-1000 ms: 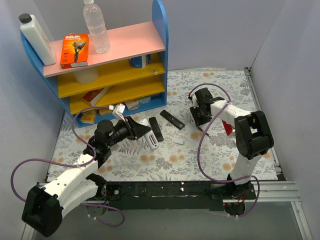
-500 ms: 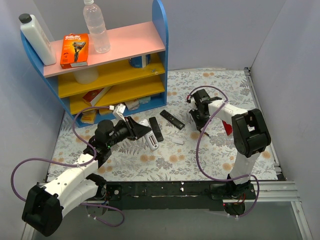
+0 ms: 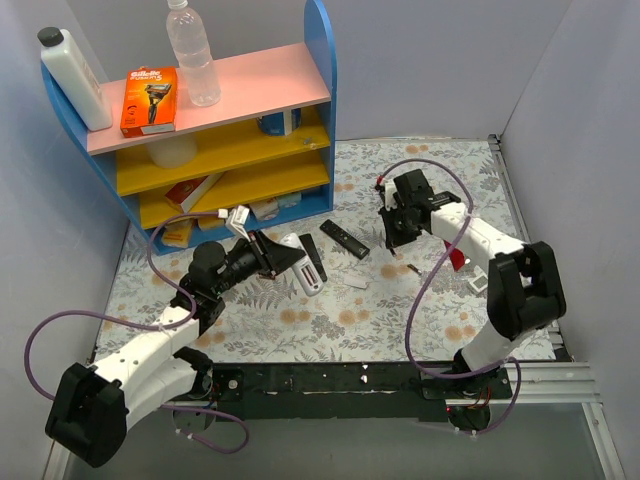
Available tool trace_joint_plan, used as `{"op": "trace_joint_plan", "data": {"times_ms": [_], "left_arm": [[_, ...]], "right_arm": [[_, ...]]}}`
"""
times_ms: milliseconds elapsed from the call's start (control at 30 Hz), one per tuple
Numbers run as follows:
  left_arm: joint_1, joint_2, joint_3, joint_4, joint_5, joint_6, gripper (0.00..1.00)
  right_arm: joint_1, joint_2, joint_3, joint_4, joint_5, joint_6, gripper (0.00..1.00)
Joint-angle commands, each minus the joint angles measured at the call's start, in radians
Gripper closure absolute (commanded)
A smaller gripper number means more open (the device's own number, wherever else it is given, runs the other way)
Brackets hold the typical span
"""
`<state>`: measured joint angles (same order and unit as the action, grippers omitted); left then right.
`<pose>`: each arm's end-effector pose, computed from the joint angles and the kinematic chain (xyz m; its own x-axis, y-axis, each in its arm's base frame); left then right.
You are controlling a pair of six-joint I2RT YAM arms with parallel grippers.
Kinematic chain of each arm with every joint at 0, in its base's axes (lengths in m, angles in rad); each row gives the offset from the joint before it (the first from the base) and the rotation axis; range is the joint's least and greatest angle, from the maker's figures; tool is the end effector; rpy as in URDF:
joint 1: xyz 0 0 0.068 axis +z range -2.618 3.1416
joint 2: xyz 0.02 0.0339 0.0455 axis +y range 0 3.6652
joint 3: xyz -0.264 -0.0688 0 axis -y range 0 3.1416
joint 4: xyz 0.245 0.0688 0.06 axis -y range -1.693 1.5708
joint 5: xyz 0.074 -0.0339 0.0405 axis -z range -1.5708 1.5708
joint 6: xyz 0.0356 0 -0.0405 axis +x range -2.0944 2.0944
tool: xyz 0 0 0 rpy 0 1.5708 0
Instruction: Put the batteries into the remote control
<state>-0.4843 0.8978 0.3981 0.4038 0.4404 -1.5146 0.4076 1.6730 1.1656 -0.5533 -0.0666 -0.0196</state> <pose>0.1743 -0.1089 0.2450 -0.8002 -0.5995 -0.0152 -0.0399 0.0784 -0.9961 0.3146 0.1384 0.2139 -0.7927 -0.3636 -0.4893 -0.4410 0.8962 0.0485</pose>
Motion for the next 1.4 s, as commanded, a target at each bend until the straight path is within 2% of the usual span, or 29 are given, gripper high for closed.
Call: {"op": "trace_joint_plan", "data": {"times_ms": [0,167,300,467,700,833,1100,1367], "left_arm": [[0.004,0.039,0.011,0.128,0.030,-0.032,1.00],[0.006,0.127,0.030,0.205,0.052,-0.074,1.00],[0.004,0.197,0.057,0.274,0.066,-0.110,1.00],[0.004,0.262,0.107,0.306,0.069,-0.150,1.00],[0.004,0.262,0.127,0.280,0.044,-0.205,1.00],[0.003,0.239,0.136,0.230,0.012,-0.226,1.00],[0.003,0.207,0.142,0.191,-0.003,-0.249,1.00],[0.004,0.187,0.156,0.168,0.007,-0.252,1.00]], "right_arm": [[0.016,-0.146,-0.014,0.072,-0.085,0.058,0.99],[0.051,-0.271,-0.046,0.179,-0.165,0.104,0.99],[0.140,-0.396,-0.087,0.309,-0.200,0.168,0.99],[0.259,-0.492,-0.153,0.527,-0.167,0.204,0.99],[0.410,-0.578,-0.250,0.751,-0.116,0.187,0.99],[0.459,-0.592,-0.274,0.803,-0.102,0.162,0.99],[0.522,-0.565,-0.279,0.797,-0.087,0.119,0.99],[0.542,-0.558,-0.322,0.810,-0.018,0.102,0.99]]}}
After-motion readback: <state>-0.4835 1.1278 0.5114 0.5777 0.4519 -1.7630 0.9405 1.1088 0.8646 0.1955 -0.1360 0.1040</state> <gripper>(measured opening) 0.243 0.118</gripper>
